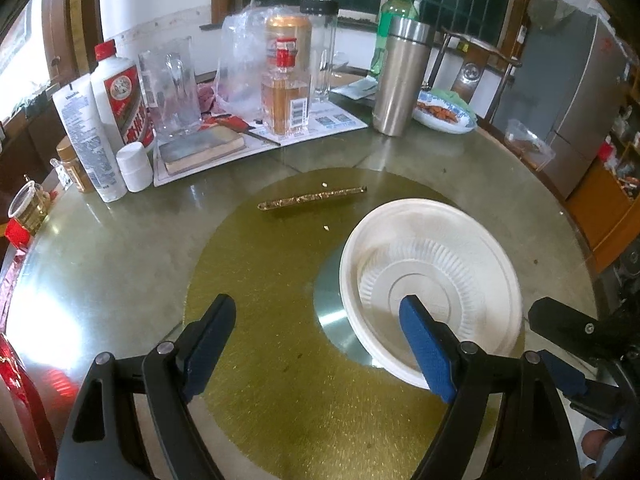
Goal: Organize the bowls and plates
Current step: 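Move the right gripper to the small beige bowl on the gold mat, then grasp the small beige bowl rim with the right gripper and lift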
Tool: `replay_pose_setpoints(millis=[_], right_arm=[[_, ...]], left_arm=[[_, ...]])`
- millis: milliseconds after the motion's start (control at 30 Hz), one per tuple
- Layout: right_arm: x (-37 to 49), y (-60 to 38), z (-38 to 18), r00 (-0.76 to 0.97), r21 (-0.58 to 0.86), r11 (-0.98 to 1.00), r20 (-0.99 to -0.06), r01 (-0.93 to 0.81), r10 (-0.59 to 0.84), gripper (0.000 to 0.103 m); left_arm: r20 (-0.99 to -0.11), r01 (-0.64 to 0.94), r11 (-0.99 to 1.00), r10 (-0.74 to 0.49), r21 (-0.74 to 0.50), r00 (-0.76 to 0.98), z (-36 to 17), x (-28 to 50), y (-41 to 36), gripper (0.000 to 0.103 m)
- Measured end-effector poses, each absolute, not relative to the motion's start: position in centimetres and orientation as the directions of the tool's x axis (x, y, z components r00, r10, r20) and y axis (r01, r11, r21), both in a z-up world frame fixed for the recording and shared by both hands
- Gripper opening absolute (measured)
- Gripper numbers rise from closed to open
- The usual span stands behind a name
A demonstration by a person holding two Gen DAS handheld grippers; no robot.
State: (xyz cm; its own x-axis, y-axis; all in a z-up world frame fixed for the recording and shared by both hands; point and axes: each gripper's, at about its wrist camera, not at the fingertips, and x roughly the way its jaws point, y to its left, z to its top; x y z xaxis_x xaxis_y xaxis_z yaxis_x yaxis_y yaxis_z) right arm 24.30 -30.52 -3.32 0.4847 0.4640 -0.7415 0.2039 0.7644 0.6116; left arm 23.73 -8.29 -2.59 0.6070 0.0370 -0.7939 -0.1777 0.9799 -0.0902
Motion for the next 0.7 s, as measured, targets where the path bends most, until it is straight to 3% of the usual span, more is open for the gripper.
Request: replay_pose_setpoints(millis=[333,533,700], right_arm=[[25.9,-30.6,-4.5,0.478,0.604,0.767,-0.750,0.216,0.456,0.079],[26.6,-30.5,-5.2,0.470,0.587,0.777,-0.765,0.227,0.440,0.053],[26.9,-30.1,-5.5,0.468,0.572,0.790,-0.773,0.220,0.429,0.037]], left_arm=[[-0.802,-0.183,0.980,0.045,-0.080,0.595,-3.5,25.2,-8.9,0.084],[-0.800,-0.188,0.980,0.058,-0.070,0.597,-4.0,25.6,-9.0,0.083],[-0.810,-0.185,0.980,0.048,-0.075,0.584,-4.4,26.1,-8.8,0.067]])
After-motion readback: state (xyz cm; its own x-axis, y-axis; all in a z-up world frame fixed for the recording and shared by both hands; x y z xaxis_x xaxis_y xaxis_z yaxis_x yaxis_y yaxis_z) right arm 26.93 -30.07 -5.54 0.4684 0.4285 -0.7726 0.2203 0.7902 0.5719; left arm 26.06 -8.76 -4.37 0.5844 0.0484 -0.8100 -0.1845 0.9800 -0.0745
